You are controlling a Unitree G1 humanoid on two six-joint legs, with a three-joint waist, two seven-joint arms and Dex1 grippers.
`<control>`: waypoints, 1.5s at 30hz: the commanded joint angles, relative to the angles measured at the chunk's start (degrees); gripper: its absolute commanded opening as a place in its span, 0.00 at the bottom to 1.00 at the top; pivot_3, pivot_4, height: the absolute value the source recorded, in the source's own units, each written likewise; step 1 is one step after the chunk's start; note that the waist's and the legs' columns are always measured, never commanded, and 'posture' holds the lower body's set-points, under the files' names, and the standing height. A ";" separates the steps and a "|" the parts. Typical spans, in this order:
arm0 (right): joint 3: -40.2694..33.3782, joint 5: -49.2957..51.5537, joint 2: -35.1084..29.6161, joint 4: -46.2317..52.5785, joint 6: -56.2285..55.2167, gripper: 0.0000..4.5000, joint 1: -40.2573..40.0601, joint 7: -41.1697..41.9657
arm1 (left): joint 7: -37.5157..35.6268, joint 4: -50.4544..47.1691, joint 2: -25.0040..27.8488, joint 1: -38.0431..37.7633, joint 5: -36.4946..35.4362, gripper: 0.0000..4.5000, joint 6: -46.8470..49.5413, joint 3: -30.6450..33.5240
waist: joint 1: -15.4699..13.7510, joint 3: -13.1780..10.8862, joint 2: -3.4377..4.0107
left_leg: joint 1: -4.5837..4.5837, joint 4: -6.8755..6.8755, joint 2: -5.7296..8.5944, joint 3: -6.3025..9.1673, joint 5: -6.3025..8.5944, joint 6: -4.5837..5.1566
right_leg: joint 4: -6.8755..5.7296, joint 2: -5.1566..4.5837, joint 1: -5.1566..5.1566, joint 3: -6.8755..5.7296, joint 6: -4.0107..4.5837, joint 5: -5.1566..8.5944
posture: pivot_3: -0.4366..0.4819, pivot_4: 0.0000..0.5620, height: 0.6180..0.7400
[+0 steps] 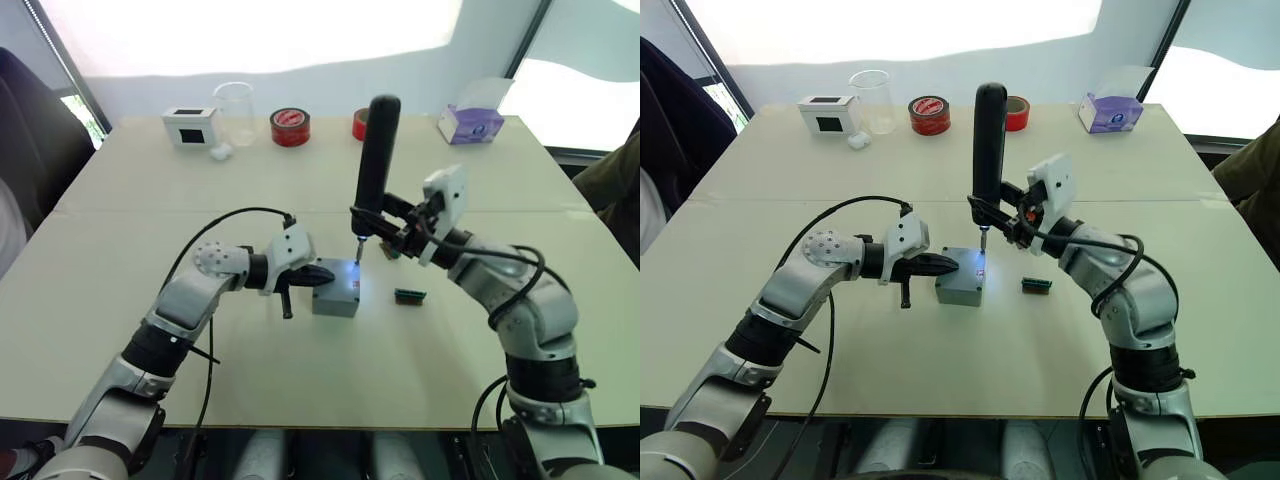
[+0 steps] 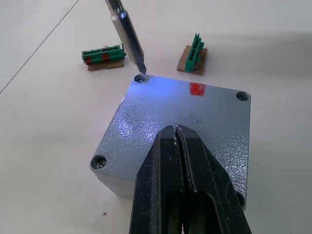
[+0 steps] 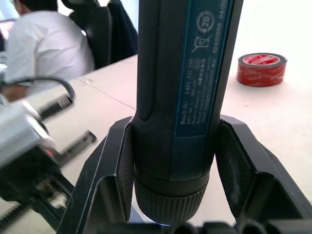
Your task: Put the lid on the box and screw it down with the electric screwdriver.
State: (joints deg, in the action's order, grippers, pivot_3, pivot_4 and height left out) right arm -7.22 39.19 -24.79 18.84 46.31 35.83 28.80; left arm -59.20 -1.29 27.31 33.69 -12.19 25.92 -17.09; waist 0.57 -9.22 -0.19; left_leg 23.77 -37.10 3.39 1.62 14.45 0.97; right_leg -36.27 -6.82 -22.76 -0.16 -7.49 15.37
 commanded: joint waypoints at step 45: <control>12.05 -7.88 -31.59 -40.94 41.36 0.99 12.58 5.61 | 0.40 -22.11 9.02 -5.12 -13.17 0.00 10.27 4.96 | -0.01 -0.47 0.37 | 0.73 -0.15 -0.04 -0.21 -0.04 0.00 | 0.10 0.05 -0.55 -0.02 0.03 -0.07 | 0.48 0.27 1.00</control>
State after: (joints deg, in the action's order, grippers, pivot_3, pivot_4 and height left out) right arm 5.36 32.63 -55.19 -22.74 88.18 47.82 34.11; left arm -58.96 -22.83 35.93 27.78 -25.24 37.19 -13.83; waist 0.56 -9.69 0.18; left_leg 24.50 -37.27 3.35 1.42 14.41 0.97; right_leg -36.17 -6.77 -23.29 -0.18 -7.46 15.30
